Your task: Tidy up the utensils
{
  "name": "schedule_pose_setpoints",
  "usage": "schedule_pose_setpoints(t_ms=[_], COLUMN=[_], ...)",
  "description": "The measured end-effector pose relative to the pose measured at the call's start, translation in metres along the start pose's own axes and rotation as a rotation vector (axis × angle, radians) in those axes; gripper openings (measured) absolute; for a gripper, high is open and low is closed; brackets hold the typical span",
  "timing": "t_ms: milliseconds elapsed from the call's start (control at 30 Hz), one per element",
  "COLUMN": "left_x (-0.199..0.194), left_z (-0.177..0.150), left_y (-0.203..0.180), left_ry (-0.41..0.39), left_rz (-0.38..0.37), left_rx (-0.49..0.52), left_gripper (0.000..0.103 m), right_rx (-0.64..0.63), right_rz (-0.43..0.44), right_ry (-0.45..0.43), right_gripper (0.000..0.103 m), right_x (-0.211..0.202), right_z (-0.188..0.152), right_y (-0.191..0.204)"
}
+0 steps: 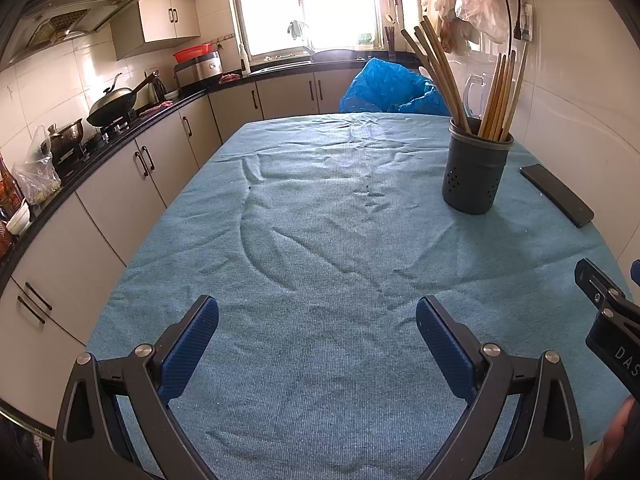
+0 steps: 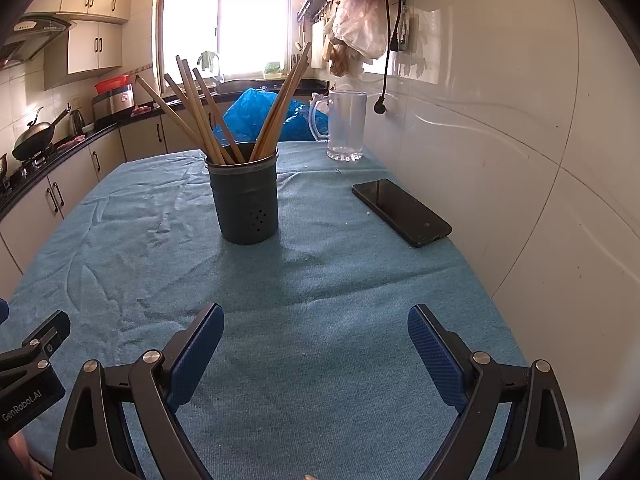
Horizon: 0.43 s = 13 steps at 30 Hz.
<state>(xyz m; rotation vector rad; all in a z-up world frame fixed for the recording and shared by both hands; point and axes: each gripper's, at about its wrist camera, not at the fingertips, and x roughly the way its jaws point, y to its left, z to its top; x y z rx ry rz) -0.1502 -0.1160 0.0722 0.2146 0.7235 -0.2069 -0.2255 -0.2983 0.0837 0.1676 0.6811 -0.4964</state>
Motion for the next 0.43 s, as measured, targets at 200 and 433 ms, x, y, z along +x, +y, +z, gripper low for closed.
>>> schedule_pose_setpoints(t_ms=[200, 433], left_x=[-0.001, 0.007], left_z=[0.000, 0.006], left_y=[-0.001, 0.007], left_ry=[0.000, 0.022], left_rz=[0.001, 0.024], left_rx=[0.000, -0.009], left_gripper=[0.099, 0.099], right_rx=[-0.001, 0.019], right_rz=[0.001, 0.040], right_ry=[0.000, 0.046], right_gripper=[0.096, 0.099], right_x=[0.000, 0.010], right_z=[0.001, 0.004], right_y=[-0.001, -0.007])
